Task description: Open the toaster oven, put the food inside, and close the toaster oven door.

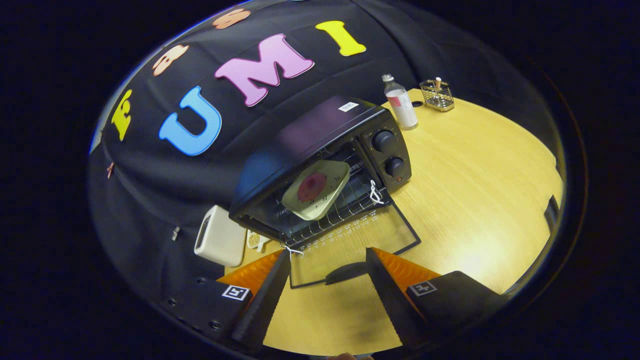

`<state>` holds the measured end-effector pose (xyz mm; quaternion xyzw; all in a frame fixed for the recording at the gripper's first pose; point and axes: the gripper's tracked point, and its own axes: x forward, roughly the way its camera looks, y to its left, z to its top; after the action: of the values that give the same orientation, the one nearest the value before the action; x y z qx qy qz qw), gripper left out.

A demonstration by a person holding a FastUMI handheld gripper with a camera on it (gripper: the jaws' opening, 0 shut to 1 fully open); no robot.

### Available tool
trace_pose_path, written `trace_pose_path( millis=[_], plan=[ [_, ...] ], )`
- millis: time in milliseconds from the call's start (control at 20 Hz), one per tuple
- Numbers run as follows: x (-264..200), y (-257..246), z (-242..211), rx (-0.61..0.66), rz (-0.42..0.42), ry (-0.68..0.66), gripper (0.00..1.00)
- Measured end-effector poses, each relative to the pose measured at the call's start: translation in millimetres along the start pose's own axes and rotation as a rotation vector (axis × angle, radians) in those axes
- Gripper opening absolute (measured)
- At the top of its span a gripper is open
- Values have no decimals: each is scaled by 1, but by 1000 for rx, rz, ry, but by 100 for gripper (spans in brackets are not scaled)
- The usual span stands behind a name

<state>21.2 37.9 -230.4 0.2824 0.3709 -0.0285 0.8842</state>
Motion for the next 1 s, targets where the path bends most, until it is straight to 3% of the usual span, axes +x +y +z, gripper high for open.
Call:
trace_pose_path(
  millis=[300,600,1000],
  plan=[
    [4,-15,-46,-317,-69,53,99],
    [36,-55,-84,-451,-175,174,100],
    [71,-69,-99,-600,-186,269,100]
  ],
)
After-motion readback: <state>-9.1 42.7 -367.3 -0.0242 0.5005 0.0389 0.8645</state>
